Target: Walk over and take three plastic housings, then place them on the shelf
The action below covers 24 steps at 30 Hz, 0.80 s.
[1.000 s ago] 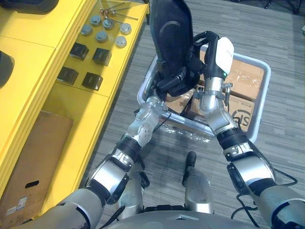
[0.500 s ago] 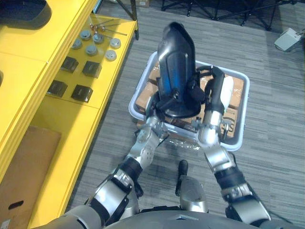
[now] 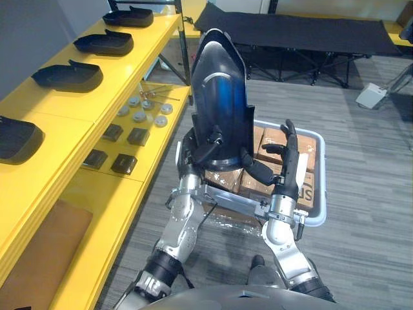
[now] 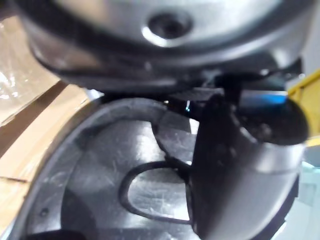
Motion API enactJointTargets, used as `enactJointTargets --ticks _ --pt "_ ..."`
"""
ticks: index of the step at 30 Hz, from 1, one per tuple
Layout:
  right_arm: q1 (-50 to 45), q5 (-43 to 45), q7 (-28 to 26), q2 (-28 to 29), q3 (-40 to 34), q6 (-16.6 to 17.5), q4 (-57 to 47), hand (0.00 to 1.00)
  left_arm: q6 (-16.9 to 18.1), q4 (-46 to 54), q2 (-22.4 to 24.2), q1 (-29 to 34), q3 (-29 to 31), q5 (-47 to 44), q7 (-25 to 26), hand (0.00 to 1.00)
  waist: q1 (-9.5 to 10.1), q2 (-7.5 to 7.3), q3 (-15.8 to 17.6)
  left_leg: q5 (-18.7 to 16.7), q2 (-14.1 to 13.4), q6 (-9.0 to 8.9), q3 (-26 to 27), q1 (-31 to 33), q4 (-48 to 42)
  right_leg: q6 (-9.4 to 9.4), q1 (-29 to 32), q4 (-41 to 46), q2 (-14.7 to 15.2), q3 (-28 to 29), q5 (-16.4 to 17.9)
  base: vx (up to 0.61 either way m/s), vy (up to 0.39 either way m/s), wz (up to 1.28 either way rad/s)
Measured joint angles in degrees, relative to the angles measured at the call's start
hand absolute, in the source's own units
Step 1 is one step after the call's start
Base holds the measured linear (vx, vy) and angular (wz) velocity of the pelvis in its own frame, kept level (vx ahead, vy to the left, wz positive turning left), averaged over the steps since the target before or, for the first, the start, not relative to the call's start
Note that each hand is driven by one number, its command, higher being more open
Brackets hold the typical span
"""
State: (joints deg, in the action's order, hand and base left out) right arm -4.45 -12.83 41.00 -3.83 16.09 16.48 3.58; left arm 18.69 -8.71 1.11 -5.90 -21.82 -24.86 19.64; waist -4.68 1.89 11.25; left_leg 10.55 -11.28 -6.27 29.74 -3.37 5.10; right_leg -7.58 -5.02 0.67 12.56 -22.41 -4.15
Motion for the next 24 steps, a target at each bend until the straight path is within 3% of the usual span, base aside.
enactJointTargets --ticks 2,3,5,7,10,15,21,24 --pt "-0.9 11.6 -6.4 0.4 0.2 3.3 -0.2 1.00 0.0 2.9 -0.7 2.3 0.4 4.6 2.3 0.00 0.05 -0.22 -1.1 0.2 0.1 -0.14 -0.5 0.2 0.0 -0.10 -0.3 -0.5 0.0 -0.8 -0.2 0.03 0.006 0.15" --pt "-1.6 23.6 -13.8 0.5 -0.1 4.7 -0.5 1.00 0.1 4.8 -1.2 3.5 1.1 8.4 3.4 0.00 -0.05 -0.32 -1.8 0.3 0.2 -0.08 -0.9 0.6 0.0 -0.24 -0.4 -0.8 0.0 -1.1 -0.5 0.05 0.014 0.12" --pt "-2.4 36.9 -24.5 0.4 -0.6 5.1 -0.5 1.00 1.1 6.1 -2.0 4.1 2.1 13.0 4.1 0.00 -0.01 -0.43 -2.0 0.4 0.2 0.07 -1.3 0.8 0.0 -0.28 -0.6 -0.8 0.0 -1.6 -0.6 0.05 0.015 0.14" --pt "-4.6 55.6 -40.3 0.1 -2.2 5.2 -0.5 1.00 3.1 7.2 -2.8 4.4 5.6 20.6 6.8 0.00 0.18 -0.32 -2.1 0.8 0.4 0.56 -2.2 0.9 0.0 -0.28 -1.3 -0.8 0.1 -2.6 -0.5 0.05 0.018 0.20" --pt "-5.1 65.5 -50.8 -0.5 -4.6 5.2 -0.8 1.00 5.2 9.2 -4.0 6.1 11.9 23.3 10.3 0.00 0.00 -0.03 -2.3 0.8 0.6 0.56 -2.7 0.9 0.0 -0.27 -1.8 -1.1 0.2 -3.2 -0.5 0.04 0.020 0.12" --pt "-9.3 66.8 -54.2 -1.0 -9.9 5.2 -5.9 1.00 7.0 12.1 -4.4 12.8 19.3 22.5 12.4 0.00 1.54 0.03 -4.3 0.1 0.7 -0.12 -3.7 1.4 0.0 -0.30 -2.2 -2.1 0.2 -4.5 -0.3 0.02 0.020 0.11" --pt "-11.5 59.0 -51.3 -0.9 -11.4 4.0 -5.9 1.00 7.1 16.8 -4.4 19.2 21.3 15.2 10.2 0.00 1.67 -0.26 -5.0 0.3 1.1 0.00 -4.9 2.7 0.0 -0.19 -2.2 -2.7 0.2 -5.8 -0.3 0.01 0.022 0.10" --pt "-12.8 56.2 -50.0 -1.0 -11.7 3.7 -5.9 1.00 7.1 19.9 -4.3 20.9 23.3 11.8 8.0 0.00 2.78 -0.21 -5.0 0.3 1.1 0.03 -5.0 2.6 0.0 -0.17 -2.2 -2.7 0.2 -5.8 -0.3 0.00 0.000 0.00"
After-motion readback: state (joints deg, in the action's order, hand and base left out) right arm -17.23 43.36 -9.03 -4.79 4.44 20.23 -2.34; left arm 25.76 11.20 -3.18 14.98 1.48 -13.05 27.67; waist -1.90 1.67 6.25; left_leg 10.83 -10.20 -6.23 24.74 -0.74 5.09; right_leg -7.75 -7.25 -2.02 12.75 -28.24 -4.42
